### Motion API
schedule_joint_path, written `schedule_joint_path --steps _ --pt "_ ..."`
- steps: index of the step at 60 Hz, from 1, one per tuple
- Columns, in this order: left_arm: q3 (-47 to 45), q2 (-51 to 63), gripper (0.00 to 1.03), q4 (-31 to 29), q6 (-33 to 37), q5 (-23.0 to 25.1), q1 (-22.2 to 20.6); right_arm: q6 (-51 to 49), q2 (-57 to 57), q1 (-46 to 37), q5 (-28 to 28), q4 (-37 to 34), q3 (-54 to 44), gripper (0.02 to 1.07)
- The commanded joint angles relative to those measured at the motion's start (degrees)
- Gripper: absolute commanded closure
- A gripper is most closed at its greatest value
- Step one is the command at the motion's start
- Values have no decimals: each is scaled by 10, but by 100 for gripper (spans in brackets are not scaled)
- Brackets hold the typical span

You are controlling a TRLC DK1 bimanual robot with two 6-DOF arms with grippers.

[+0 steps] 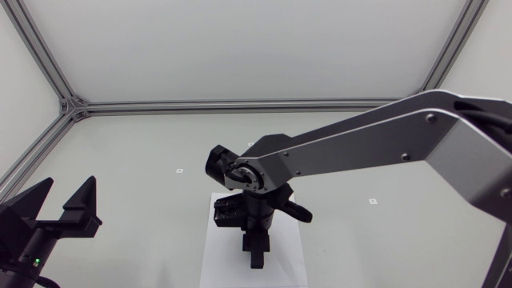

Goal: Pick up the orange 2x2 brick with the right arm and stack it on top of the green 2x2 brick in the center

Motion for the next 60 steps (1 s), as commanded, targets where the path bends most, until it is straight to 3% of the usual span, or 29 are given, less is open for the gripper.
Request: schedule_joint_path --steps 1,42,48,52,60 --pt "-23 -5 4 -8 8 2 1 -13 19 -2 2 9 -9 59" --pt "-23 -5 4 -8 8 2 1 -18 10 -2 0 7 -20 50" --pt "-23 -5 4 -8 8 2 1 -17 1 -2 1 5 -20 36" --pt "-23 -5 4 -8 8 2 1 -17 -4 -4 2 4 -19 34" --pt "-23 -5 4 -8 8 2 1 -16 -11 -7 4 1 -14 8"
